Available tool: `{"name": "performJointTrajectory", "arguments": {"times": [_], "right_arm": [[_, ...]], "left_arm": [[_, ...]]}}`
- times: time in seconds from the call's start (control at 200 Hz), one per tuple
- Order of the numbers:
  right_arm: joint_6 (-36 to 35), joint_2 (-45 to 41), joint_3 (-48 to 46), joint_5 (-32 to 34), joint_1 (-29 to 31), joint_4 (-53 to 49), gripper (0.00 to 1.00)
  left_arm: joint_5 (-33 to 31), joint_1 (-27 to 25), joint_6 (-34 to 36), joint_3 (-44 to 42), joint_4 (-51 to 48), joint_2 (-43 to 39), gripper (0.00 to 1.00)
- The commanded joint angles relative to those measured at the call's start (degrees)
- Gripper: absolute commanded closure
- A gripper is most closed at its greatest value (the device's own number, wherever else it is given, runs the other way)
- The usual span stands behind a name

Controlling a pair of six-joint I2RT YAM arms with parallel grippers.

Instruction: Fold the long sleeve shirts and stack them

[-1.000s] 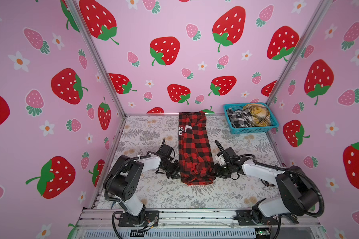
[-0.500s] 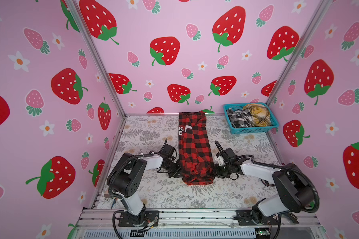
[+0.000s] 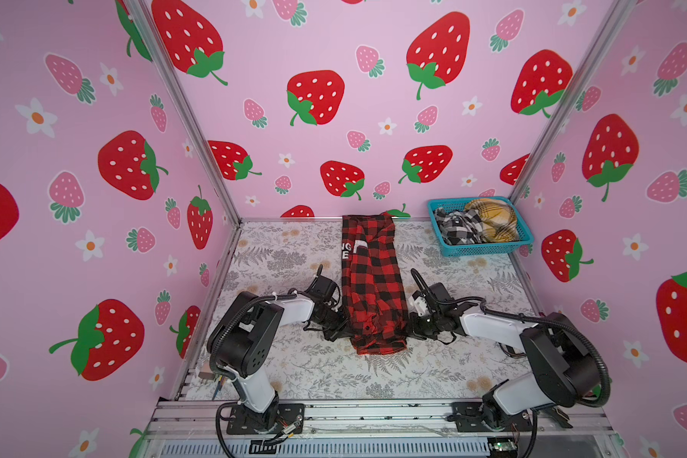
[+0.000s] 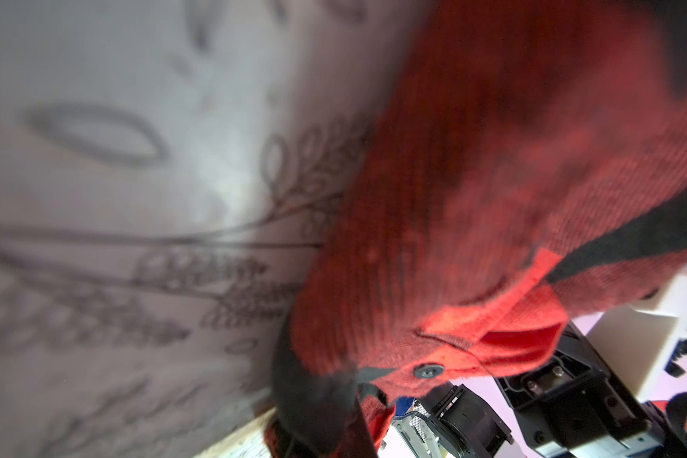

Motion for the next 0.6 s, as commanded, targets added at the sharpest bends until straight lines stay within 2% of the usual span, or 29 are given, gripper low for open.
{"name": "performJointTrajectory", "arguments": {"times": [0.0, 0.03, 0.595], "right_arm": [[0.7, 0.1, -1.0, -0.4, 0.5, 1.6, 0.98], [0.7, -0.1, -1.1, -0.4, 0.6, 1.7, 0.99], [2.4, -6.1, -3.5, 2.4, 2.5, 1.4, 1.0]], "left_arm": [[-2.2, 0.0, -0.2, 1.5, -4.0, 0.9, 0.97], [-2.3, 0.1, -0.1, 1.6, -4.3, 0.7, 1.0], [-4.1, -0.8, 2.2, -0.3, -5.3, -3.7, 1.0]]}}
